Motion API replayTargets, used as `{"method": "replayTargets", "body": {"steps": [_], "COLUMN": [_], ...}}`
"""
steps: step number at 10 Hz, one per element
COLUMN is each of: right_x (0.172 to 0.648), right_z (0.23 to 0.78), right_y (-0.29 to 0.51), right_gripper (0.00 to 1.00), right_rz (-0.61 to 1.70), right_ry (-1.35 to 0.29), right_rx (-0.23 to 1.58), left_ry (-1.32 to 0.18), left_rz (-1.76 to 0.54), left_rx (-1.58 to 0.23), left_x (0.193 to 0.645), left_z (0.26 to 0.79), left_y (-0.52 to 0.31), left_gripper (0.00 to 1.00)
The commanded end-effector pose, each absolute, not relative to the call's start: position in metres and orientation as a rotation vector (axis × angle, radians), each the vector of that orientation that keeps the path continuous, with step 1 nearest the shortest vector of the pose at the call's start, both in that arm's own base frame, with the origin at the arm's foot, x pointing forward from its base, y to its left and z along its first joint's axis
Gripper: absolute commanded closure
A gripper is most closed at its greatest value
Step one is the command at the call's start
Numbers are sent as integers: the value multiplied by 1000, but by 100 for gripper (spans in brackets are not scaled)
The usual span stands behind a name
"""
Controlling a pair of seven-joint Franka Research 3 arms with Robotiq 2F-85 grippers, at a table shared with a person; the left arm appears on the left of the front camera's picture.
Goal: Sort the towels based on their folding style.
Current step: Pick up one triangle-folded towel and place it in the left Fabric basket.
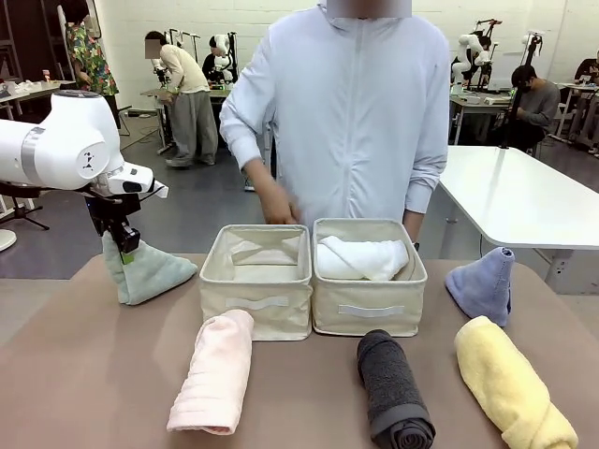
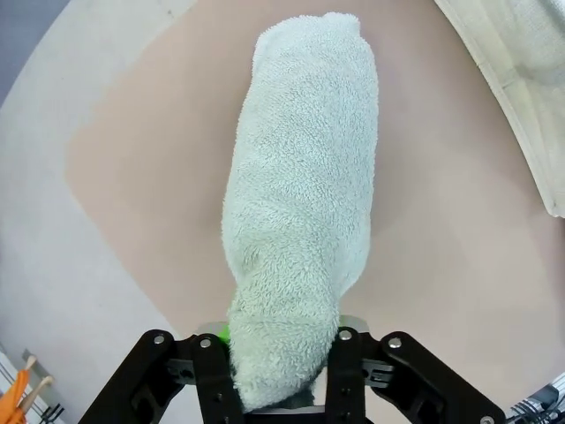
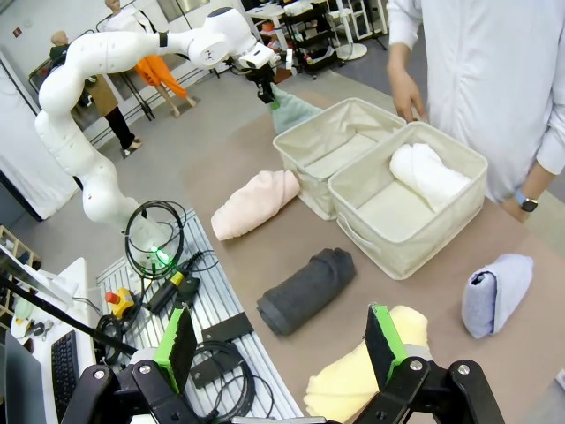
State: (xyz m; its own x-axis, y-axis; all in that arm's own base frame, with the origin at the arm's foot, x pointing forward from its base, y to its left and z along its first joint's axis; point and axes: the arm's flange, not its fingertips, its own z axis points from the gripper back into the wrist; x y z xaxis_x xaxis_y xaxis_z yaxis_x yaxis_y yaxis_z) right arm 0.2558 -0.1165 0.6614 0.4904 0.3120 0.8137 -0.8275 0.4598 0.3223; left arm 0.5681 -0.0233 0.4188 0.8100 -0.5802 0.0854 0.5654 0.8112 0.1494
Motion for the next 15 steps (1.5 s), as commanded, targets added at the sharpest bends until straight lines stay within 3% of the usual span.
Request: {"method": "replayTargets", "body": {"steps": [1,3,7,10,12,13,15], "right_x": [257,257,257,257,257,257,257], "right_z": [665,665,665,665,665,665,665], "right_y": [-116,-116,-116,-116,-116,-116,-116], "right_gripper": [0,0,0,0,0,0,0], "right_rz": [802,802,802,802,802,802,802], "right_ry": [-772,-772,-772,-772,-772,-772,-772], "right_rx": [819,819,819,819,819,819,819], "left_ry": [-124,-125,-23,-138,-205,-127,-127], "left_rz": [-635,-665,-733,-735,-692,-730,-730], "left_rx": [97,76,107,129,89,113,113], "left_x": [561,545,416,351,337,341,341], "left_z": [422,447,560,600,605,616,616], "left_y": [-19,-15,-17,-20,-12,-21,-21], "left_gripper": [100,100,100,100,100,100,100]}}
